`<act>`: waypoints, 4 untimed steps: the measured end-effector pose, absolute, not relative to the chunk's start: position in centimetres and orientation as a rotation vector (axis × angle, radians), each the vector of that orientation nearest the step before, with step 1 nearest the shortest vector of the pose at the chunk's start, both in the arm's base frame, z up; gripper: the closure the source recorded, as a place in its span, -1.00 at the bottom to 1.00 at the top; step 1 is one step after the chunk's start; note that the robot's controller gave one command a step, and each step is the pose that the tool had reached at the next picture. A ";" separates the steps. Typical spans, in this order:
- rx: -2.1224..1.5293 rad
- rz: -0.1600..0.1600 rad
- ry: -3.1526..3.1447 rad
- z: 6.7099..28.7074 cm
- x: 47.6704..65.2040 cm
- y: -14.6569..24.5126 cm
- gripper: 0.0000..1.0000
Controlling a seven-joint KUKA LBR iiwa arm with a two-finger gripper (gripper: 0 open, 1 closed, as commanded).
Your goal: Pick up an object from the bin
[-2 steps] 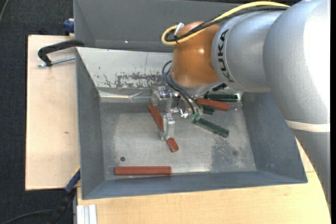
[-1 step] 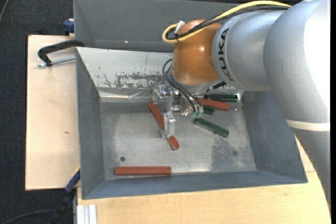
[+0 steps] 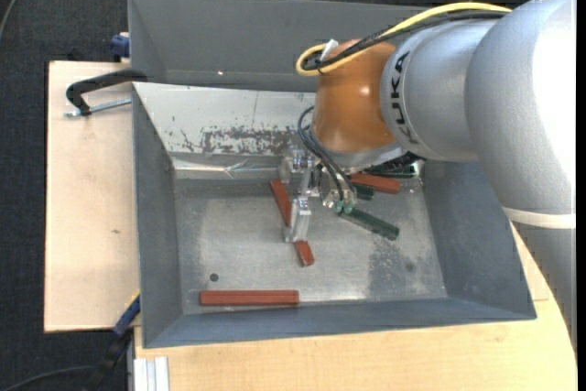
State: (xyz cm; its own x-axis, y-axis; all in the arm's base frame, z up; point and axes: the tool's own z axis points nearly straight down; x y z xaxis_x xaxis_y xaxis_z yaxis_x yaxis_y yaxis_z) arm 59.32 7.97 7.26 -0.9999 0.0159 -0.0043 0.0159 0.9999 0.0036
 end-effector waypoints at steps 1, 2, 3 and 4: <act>0.731 0.005 3.049 7.3 60.2 10.8 -1.00; -0.046 0.001 3.138 7.2 57.6 7.6 -1.00; -0.045 0.004 3.137 7.2 57.6 7.8 1.00; -0.532 0.001 3.080 25.6 59.5 10.2 1.00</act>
Offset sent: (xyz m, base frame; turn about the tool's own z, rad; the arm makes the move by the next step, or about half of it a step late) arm 0.0072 0.0268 -0.0008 0.4570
